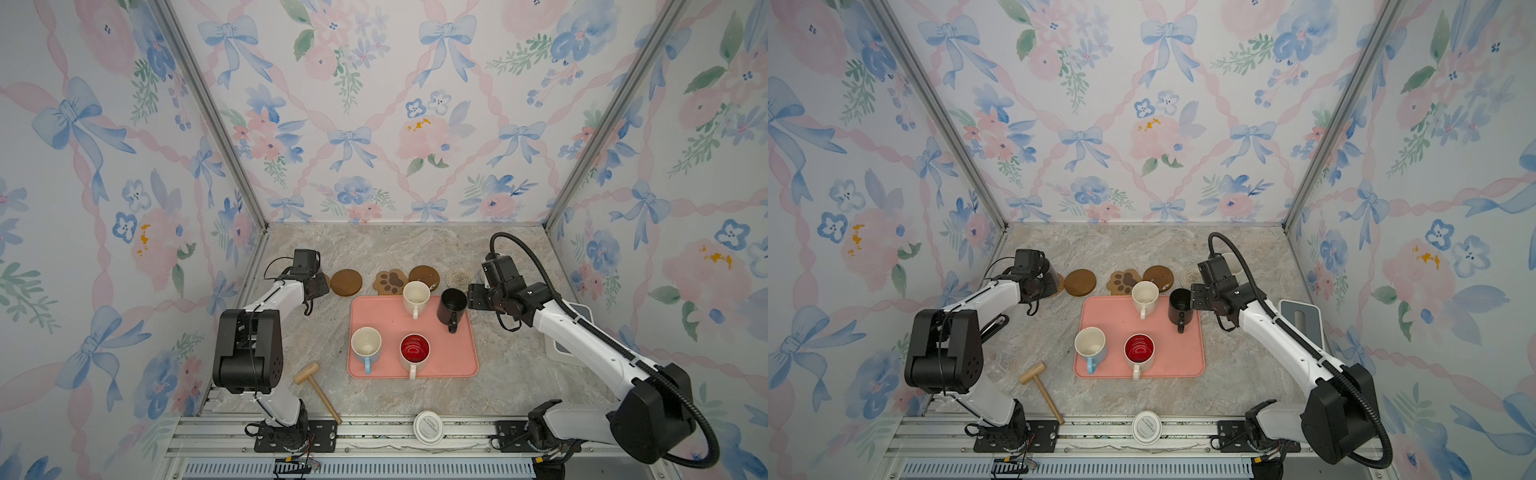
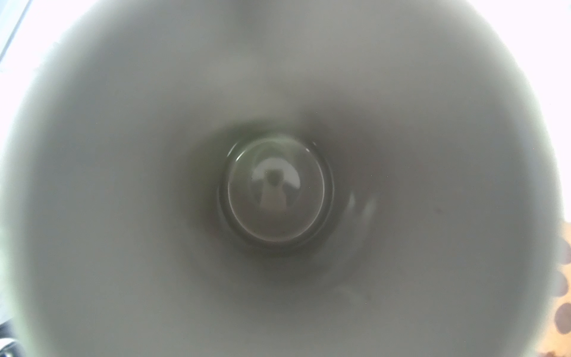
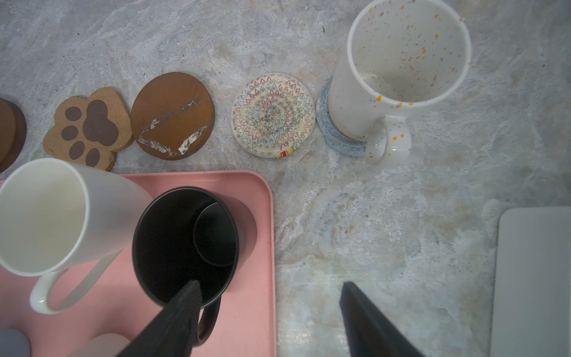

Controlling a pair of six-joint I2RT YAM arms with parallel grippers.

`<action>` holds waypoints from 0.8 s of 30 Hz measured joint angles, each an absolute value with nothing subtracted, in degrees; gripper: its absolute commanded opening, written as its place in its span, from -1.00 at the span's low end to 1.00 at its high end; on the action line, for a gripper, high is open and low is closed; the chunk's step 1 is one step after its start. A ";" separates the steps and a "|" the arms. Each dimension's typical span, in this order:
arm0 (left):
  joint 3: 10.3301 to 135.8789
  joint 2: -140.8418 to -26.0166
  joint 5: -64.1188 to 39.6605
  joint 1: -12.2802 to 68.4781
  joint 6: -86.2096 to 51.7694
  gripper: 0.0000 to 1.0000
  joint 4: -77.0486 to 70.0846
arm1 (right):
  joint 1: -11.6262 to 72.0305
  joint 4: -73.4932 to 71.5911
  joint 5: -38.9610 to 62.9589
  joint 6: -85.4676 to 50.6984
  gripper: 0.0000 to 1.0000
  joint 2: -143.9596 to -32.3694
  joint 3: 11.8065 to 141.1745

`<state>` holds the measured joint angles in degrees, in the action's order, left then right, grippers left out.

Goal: Place cups on coasters
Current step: Place the cup on the coaster.

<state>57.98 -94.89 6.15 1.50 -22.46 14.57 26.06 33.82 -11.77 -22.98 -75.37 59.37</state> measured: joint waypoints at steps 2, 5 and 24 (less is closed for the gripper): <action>58.02 -94.87 6.42 1.52 -22.41 -0.20 14.37 | 26.22 33.82 -11.79 -22.98 0.49 -75.37 59.37; 58.02 -94.87 6.70 1.61 -22.13 -0.14 14.37 | 26.44 33.82 -11.77 -22.98 0.49 -75.35 59.37; 58.00 -84.18 7.40 5.26 -22.28 -0.02 14.87 | 32.18 36.49 -13.15 -24.67 0.48 -74.89 60.01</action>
<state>58.00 -84.18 7.40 5.26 -22.28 14.87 32.18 36.49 -13.15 -24.67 -74.89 60.01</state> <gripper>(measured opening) 0.481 0.743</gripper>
